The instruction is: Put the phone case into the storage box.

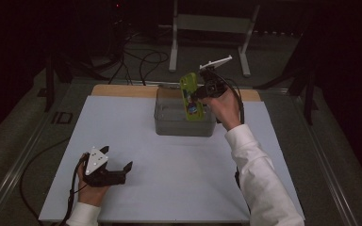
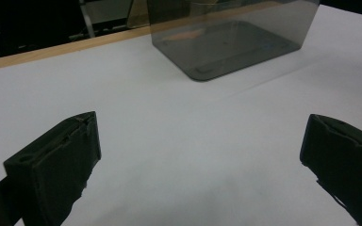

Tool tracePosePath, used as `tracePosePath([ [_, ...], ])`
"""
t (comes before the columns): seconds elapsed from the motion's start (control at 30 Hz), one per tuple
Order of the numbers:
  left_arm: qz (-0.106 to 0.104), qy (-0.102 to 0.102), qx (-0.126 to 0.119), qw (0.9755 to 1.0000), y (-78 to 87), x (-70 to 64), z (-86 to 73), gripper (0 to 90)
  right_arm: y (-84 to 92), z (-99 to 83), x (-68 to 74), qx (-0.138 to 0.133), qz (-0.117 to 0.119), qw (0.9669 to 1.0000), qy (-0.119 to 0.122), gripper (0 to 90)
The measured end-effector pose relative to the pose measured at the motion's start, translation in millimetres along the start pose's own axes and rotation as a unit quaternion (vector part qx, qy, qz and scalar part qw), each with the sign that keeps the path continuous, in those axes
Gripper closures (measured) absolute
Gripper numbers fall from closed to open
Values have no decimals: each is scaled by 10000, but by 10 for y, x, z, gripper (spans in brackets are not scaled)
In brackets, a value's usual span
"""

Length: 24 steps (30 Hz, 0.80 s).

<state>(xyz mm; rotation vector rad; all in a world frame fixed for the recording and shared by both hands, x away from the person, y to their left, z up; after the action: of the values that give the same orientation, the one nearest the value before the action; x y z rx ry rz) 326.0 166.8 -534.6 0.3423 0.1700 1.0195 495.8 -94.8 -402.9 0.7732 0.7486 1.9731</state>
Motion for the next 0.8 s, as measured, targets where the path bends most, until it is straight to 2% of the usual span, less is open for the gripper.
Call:
tracePosePath([
  [0.8, -10, 17, 0, 10000, -1, -5, -1, 0, -102, 36, -168, 205, -290, 9990, -256, 776],
])
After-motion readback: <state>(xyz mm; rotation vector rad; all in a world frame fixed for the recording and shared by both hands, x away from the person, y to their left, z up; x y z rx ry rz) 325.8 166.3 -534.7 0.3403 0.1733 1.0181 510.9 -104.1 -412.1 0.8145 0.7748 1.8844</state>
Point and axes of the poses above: each handheld gripper's, and its own axes: y roughly backward along the jaws, z roughly out of its top, x roughly to its left, the point moved 9 cm from there along -y, roughly forward along the jaws, and after that the axes turned 4 degrees about -x, right-handed, at the moved point
